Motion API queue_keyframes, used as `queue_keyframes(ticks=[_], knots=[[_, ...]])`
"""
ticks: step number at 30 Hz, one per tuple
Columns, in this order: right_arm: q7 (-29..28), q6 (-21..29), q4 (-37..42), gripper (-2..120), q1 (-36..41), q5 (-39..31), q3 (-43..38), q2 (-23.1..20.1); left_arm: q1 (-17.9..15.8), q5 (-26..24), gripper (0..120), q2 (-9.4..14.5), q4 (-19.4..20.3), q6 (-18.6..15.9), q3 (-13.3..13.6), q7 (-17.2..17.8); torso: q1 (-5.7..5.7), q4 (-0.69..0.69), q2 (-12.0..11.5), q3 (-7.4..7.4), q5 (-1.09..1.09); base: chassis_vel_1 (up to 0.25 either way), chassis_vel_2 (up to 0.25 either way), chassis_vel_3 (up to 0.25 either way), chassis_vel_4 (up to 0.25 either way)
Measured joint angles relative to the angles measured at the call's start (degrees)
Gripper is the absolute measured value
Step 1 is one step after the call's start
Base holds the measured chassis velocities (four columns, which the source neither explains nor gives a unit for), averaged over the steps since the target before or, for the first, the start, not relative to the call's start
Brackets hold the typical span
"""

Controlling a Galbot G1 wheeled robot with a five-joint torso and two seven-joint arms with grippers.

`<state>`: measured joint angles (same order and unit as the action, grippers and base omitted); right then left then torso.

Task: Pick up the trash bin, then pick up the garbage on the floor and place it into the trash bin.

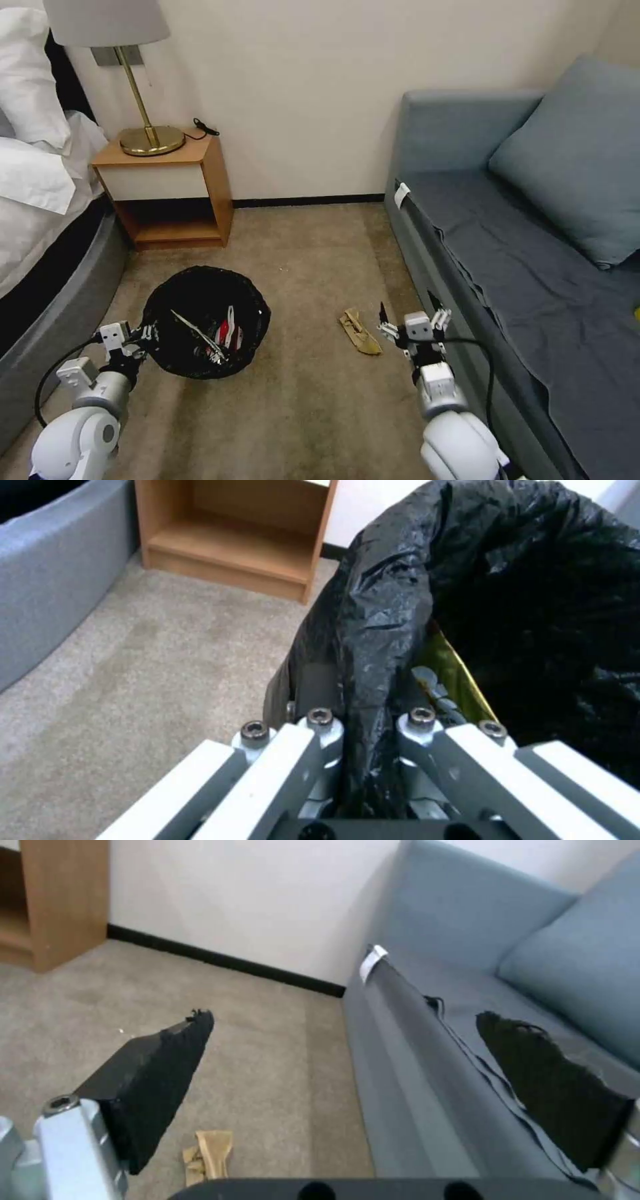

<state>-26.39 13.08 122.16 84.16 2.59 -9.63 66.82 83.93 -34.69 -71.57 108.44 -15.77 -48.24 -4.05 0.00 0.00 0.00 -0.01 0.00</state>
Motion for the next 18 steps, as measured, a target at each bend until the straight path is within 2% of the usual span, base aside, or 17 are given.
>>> queue_keyframes(ticks=[3,18], knots=[[0.01,-0.93,0.80,100,1.68,1.19,-0.90,1.42,0.00,0.27,4,0.15,0.00,-0.01,0.38,0.00,0.00,0.00,0.00,0.00,0.00,0.000,0.000,0.000,0.000],[0.55,-2.26,1.75,100,3.65,1.50,-3.01,3.05,-0.10,1.28,4,0.14,0.60,-0.18,1.47,0.33,0.00,0.00,0.00,0.00,0.00,0.000,0.000,0.000,0.000]])
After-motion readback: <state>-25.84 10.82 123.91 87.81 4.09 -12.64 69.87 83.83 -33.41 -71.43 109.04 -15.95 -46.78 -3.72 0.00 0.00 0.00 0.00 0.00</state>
